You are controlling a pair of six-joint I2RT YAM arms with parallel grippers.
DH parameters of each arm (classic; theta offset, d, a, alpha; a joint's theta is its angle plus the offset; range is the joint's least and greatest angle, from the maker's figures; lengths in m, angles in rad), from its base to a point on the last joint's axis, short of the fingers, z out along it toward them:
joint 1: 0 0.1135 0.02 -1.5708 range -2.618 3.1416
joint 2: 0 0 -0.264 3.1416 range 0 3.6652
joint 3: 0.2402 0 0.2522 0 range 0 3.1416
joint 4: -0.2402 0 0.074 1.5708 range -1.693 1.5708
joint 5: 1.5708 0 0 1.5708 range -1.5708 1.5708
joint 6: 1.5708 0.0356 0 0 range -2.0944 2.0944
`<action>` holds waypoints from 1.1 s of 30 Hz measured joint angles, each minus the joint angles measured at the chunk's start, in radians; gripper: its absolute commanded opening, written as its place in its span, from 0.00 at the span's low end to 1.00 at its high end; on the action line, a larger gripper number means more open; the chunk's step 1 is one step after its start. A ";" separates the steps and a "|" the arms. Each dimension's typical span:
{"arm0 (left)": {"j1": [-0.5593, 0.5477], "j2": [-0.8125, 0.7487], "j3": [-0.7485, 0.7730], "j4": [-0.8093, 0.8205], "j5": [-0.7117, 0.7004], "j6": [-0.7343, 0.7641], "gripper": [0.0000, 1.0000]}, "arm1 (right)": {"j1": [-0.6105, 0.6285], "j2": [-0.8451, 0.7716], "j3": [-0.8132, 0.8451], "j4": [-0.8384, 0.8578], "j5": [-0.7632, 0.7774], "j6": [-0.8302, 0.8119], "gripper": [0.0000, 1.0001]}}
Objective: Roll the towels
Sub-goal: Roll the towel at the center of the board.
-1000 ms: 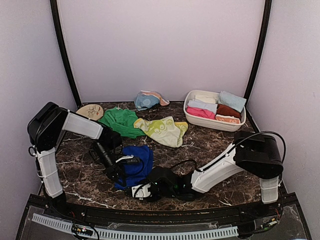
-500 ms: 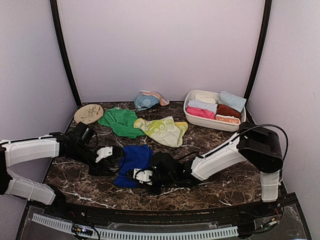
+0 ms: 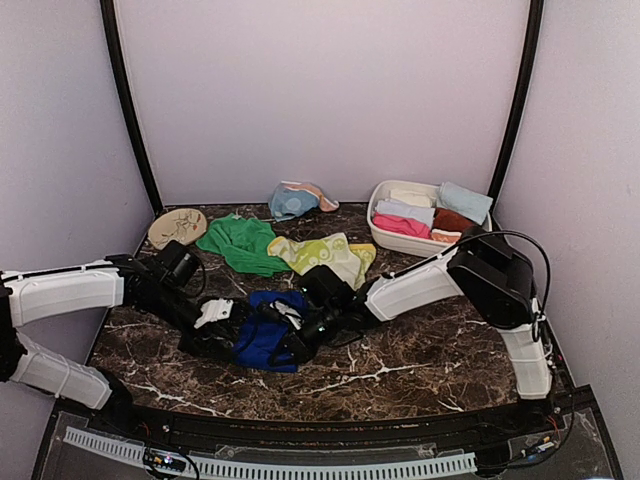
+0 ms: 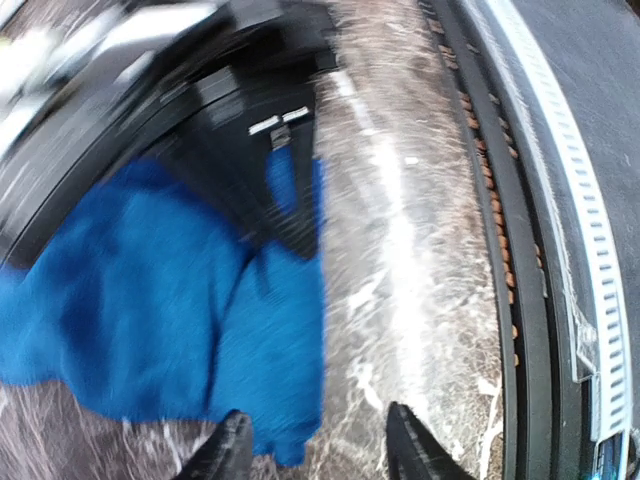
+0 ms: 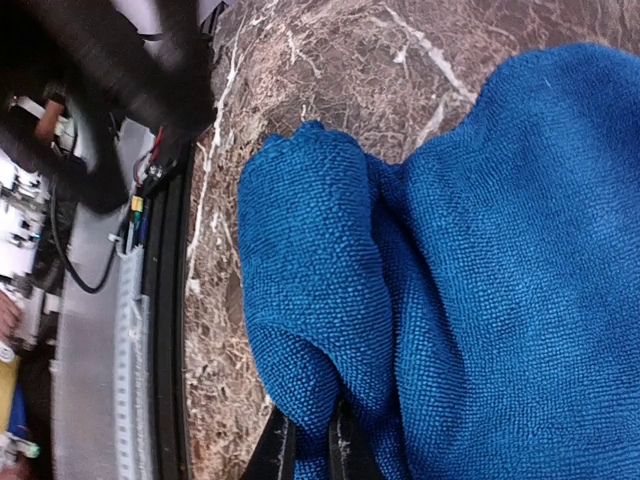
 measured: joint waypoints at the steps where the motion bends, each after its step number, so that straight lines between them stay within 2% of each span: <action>1: -0.022 -0.008 -0.001 0.002 -0.004 0.001 0.51 | -0.007 0.007 0.006 0.002 -0.023 0.031 0.00; 6: -0.152 -0.013 -0.024 0.048 -0.071 -0.003 0.52 | -0.037 0.031 0.002 0.049 -0.113 0.176 0.00; 9: -0.165 0.043 -0.029 0.100 -0.134 -0.016 0.57 | -0.043 0.037 -0.005 0.069 -0.144 0.233 0.00; 16: -0.184 0.103 -0.026 0.194 -0.223 -0.033 0.56 | -0.047 0.049 -0.007 0.094 -0.175 0.303 0.00; 26: -0.204 0.175 -0.013 0.223 -0.253 -0.024 0.37 | -0.058 0.056 -0.034 0.171 -0.203 0.386 0.00; 28: -0.204 0.196 -0.008 0.233 -0.257 -0.027 0.30 | -0.061 0.056 -0.050 0.204 -0.205 0.405 0.00; 31: -0.196 0.226 0.014 0.236 -0.257 -0.043 0.16 | -0.071 0.051 -0.087 0.272 -0.205 0.434 0.13; 33: -0.185 0.254 0.038 0.227 -0.243 -0.054 0.08 | -0.078 0.035 -0.114 0.296 -0.185 0.444 0.27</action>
